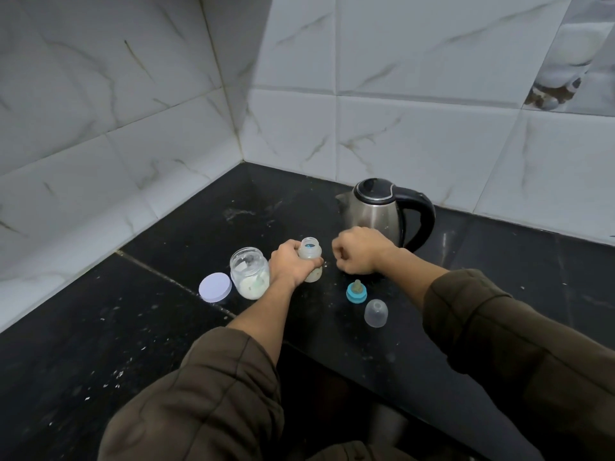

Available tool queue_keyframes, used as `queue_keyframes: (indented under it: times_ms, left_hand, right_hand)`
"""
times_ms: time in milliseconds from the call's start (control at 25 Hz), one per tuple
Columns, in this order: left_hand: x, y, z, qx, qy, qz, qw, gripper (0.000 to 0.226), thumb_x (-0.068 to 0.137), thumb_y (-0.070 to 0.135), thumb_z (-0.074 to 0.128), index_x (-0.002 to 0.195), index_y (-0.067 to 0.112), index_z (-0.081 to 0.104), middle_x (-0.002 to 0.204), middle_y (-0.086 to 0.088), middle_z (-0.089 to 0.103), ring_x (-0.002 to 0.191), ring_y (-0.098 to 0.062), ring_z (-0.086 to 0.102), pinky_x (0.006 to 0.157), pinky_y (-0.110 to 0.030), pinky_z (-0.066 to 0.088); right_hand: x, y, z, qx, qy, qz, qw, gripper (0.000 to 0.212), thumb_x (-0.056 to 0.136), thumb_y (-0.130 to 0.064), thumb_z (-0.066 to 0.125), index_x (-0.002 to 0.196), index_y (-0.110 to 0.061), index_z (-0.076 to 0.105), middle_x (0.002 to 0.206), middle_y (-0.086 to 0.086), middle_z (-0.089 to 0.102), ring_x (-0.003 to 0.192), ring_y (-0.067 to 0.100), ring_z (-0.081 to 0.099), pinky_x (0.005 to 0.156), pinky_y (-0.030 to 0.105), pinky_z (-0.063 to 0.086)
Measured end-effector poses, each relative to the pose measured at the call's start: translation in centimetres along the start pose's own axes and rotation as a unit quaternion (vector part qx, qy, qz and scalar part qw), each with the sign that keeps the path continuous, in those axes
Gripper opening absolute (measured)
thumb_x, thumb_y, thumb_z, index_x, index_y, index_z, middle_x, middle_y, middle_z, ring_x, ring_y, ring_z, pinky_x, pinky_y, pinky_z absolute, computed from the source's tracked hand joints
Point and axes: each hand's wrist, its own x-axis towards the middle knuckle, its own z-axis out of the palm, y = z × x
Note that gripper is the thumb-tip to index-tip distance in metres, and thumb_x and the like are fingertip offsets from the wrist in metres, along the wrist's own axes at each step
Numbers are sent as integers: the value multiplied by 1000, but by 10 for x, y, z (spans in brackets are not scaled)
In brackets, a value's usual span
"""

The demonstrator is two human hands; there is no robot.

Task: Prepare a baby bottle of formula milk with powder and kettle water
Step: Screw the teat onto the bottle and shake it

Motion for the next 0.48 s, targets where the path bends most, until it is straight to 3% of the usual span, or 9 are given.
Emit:
queue_keyframes:
  times_ms: [280,480]
  left_hand:
    - [-7,-24,7,-17,-22,-10,1000,58,66,44,91,115,26,66,107,5,75,103,-19,70,95,-43,57]
    - [-10,-32,12,-30,-29,-15,999,57,65,43,92,113,27,65,106,7,74,102,-16,70,95,-42,57]
  right_hand:
    - [-2,-1,38,-60,-138,47,987,49,85,-34,77,130,-23,62,123,3,60,110,26,61,77,34,49]
    - [1,1,51,-89,-176,67,978,55,85,-23,78,136,-22,60,130,7,58,115,29,61,91,42,57]
